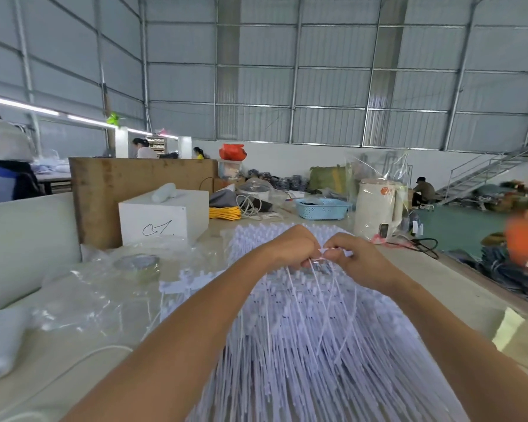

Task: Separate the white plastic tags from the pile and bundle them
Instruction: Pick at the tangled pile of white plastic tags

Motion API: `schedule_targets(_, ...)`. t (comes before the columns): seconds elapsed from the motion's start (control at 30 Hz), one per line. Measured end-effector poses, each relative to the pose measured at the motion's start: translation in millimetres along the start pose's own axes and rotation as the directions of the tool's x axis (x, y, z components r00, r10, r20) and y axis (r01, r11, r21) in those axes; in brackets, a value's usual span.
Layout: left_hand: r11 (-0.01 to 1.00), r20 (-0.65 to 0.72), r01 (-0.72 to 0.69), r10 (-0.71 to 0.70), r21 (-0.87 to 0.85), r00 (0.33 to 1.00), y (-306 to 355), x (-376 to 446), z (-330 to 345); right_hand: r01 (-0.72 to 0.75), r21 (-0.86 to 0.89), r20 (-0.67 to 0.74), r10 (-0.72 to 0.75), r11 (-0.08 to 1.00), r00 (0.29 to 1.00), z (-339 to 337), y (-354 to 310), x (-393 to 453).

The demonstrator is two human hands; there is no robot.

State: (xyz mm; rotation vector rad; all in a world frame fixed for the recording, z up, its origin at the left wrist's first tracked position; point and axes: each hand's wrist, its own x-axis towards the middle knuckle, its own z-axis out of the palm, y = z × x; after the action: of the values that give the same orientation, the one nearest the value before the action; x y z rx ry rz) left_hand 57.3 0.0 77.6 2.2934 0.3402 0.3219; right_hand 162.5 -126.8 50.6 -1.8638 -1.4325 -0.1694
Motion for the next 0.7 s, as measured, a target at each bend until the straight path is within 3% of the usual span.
schedule_targets(0.13,0.991,0.026,0.082,-0.08,-0.108,0.996,2,-4,-2,0.107,0.007,-0.059,-0.106,0.994,0.993,3,-2,-5)
schedule_targets(0.3,0.942,0.211,0.225,-0.173,-0.251,0.962,2,-7,-6,0.221,0.035,-0.136,-0.214,0.975,0.967,8,0,-15)
schedule_targets(0.4,0.892,0.329,0.319,-0.211,-0.319,0.92,0,-7,-5,0.283,-0.028,-0.122,-0.285,0.959,0.951,5,2,-21)
schedule_targets(0.53,0.876,0.371,0.381,-0.261,-0.297,0.891,4,-6,-7,0.298,-0.084,-0.089,-0.305,0.951,0.948,9,4,-16)
schedule_targets(0.57,0.877,0.4,0.386,-0.258,-0.285,0.88,6,-7,-9,0.235,-0.078,-0.134,-0.244,0.969,0.961,8,9,-14)
schedule_targets(0.63,0.886,0.473,0.371,-0.21,-0.277,0.856,6,-11,-17,-0.029,0.014,-0.301,0.032,0.999,0.953,-4,31,-15)
schedule_targets(0.7,0.911,0.427,0.33,-0.203,-0.247,0.881,2,-15,-28,-0.252,0.207,-0.404,0.317,0.945,0.858,-22,57,-25)
